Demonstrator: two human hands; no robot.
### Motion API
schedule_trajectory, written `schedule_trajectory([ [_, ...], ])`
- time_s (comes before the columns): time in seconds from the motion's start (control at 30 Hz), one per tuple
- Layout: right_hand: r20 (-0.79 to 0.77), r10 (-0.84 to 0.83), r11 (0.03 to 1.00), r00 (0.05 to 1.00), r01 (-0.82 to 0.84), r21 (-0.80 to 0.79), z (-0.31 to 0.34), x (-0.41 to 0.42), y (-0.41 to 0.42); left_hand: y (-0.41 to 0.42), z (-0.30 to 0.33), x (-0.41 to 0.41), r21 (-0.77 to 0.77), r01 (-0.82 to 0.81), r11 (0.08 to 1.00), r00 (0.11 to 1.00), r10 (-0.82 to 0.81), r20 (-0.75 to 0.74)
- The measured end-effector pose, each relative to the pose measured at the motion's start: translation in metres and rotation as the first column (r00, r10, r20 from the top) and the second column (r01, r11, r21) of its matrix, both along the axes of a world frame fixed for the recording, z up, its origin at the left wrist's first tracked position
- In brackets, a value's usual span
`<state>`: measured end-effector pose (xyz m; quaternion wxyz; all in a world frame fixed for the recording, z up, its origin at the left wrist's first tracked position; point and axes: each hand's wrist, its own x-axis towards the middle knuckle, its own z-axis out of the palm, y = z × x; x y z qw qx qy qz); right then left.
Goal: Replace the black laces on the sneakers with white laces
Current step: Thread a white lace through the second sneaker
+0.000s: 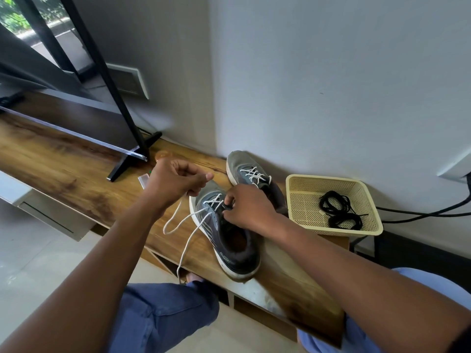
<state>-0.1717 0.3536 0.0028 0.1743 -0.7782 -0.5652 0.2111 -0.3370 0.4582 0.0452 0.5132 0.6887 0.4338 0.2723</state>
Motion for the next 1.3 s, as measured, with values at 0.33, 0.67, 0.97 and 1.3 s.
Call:
schedule_trajectory([
  [0.33,-0.144,-0.092,0.996,0.985,0.092,-0.009,0.004,0.008,0.002,-0.013,-0.004,0.011,-0.114,0.057,0.992,0.998,-0.057,0.002],
  [0.67,-0.295,-0.254,0.967,0.921,0.248,-0.058,-0.005,0.015,0.009,-0.029,-0.028,0.024,0.101,0.077,0.992,0.929,-0.035,-0.369],
  [0.97,-0.382,-0.324,0.946,0.866,0.307,-0.106,-0.016,0.018,0.016,-0.047,-0.043,0.03,0.302,-0.009,0.953,0.903,0.138,-0.407],
  [1.3,-0.431,-0.336,0.941,0.837,0.317,-0.118,-0.015,0.019,0.016,-0.052,-0.044,0.032,0.343,-0.02,0.939,0.892,0.172,-0.419],
])
